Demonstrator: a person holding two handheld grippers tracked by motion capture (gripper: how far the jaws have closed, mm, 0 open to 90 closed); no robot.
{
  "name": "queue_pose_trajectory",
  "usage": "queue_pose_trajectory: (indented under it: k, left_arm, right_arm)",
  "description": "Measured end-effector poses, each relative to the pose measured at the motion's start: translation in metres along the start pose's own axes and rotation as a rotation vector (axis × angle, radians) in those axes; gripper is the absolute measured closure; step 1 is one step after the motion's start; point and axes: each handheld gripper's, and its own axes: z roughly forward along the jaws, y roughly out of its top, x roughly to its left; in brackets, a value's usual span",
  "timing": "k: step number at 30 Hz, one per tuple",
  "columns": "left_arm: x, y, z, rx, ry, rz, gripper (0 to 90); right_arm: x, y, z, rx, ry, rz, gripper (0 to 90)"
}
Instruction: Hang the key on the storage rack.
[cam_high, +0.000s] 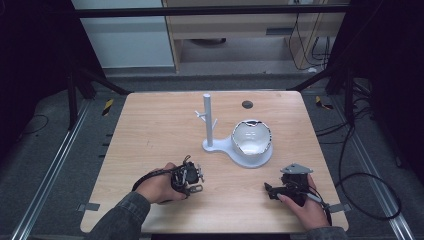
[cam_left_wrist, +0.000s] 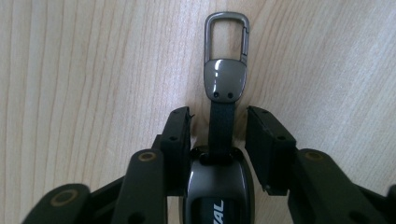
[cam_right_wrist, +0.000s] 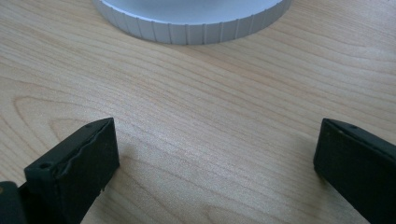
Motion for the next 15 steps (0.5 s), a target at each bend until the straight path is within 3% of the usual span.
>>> queue_pose_trajectory:
  k: [9,15]
  left_arm:
    - [0.0030,0.0018,0.0025,0.016,-0.023,-0.003,67.8]
    - [0.0036,0.0020,0.0033,0.019,-0.057,-0.025,78.9]
  right_arm:
    - [0.0000,0.0000,0.0000,0.000,0.000,0.000,0.4]
    - [0.0000,0.0000,0.0000,0.000,0.000,0.000,0.4]
